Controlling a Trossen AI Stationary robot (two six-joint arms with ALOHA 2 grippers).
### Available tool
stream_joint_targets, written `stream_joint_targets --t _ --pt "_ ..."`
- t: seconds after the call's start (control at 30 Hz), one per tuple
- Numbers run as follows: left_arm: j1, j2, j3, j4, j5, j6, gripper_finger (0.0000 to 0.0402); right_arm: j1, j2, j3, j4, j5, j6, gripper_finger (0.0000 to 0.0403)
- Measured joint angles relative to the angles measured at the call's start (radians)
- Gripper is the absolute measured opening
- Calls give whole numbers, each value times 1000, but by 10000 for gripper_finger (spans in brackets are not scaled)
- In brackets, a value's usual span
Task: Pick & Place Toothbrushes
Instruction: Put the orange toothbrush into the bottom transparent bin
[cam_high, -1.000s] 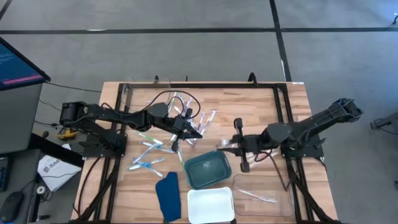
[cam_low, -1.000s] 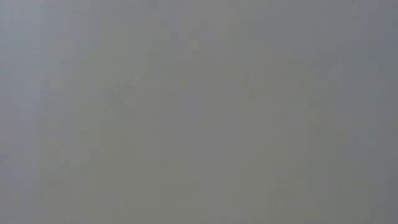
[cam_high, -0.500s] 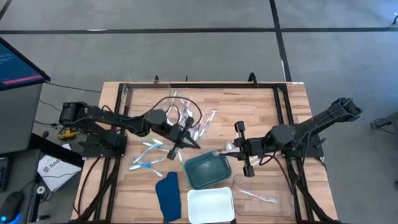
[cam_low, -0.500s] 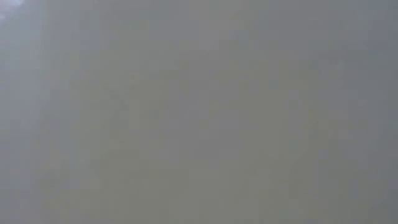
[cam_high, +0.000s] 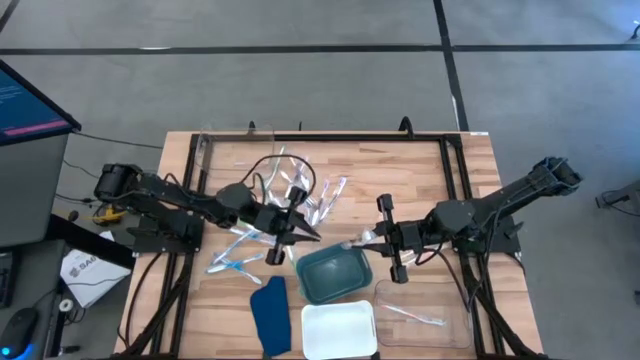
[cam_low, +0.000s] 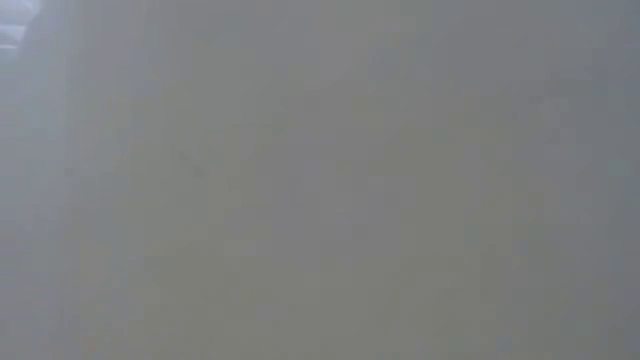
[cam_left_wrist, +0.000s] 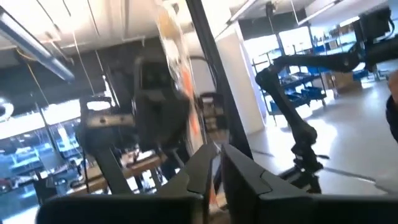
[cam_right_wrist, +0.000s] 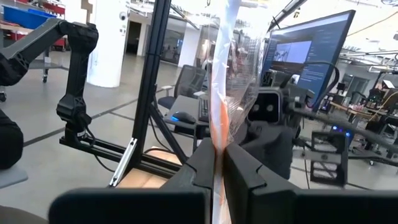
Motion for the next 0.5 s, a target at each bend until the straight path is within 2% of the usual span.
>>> stream_joint_targets --t 0.13,0.27,0.5 --pt "-4 0 27 3 -3 -13 72 0 0 0 0 0 -15 8" --pt "-5 0 53 -49 -53 -78 102 0 0 0 0 0 -18 8" --pt "2 0 164 -382 -121 -78 131 0 0 0 -9 2 -20 8"
